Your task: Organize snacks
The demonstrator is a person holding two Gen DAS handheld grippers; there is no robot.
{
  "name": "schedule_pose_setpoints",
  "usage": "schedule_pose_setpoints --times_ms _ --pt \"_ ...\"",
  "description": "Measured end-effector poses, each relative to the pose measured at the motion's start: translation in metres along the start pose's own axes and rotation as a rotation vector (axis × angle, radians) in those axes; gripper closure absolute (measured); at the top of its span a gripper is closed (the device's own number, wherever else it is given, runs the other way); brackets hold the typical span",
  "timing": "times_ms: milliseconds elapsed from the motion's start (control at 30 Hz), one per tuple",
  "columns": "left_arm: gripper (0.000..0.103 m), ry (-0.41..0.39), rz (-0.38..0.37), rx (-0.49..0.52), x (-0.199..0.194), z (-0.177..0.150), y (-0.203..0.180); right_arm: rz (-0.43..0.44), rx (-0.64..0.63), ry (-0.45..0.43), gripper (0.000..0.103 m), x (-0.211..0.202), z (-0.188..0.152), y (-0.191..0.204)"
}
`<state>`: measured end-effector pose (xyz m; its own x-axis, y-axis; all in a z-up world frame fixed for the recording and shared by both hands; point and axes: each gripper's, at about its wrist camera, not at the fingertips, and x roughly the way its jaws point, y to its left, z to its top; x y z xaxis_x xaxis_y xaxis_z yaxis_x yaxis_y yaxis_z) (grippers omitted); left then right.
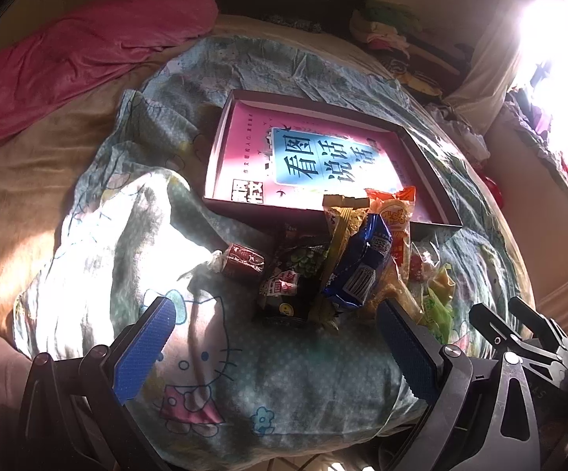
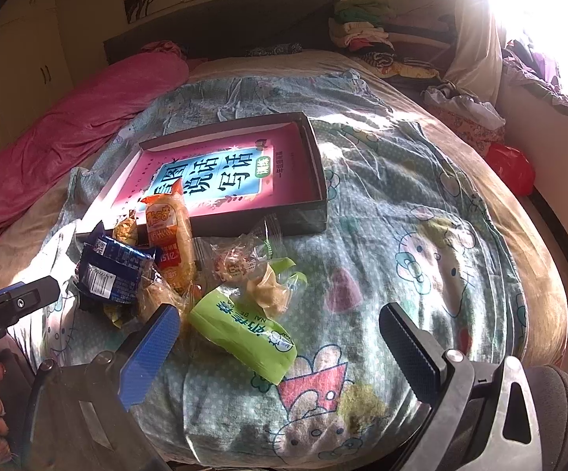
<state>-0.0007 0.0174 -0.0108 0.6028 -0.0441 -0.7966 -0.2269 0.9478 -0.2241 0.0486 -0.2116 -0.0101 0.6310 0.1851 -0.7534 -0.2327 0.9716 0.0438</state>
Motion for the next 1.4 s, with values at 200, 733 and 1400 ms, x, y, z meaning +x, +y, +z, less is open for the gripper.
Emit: schedule_pose_setpoints --times_ms 200,733,1400 --pt "0.001 -0.017 -0.042 0.077 0.006 0.006 -0.017 -0.001 -0.019 0.044 0.000 0.009 -0.005 0.000" --pt "0.026 0.015 -0.075 0.173 0.022 0.012 -0.036 -0.056 -0.105 0.150 0.003 0.042 -0.010 0.001" --pt "0.069 0.073 -0.150 0.216 0.044 0.014 -0.049 0.187 -0.008 0.145 0.028 0.078 0.016 -0.024"
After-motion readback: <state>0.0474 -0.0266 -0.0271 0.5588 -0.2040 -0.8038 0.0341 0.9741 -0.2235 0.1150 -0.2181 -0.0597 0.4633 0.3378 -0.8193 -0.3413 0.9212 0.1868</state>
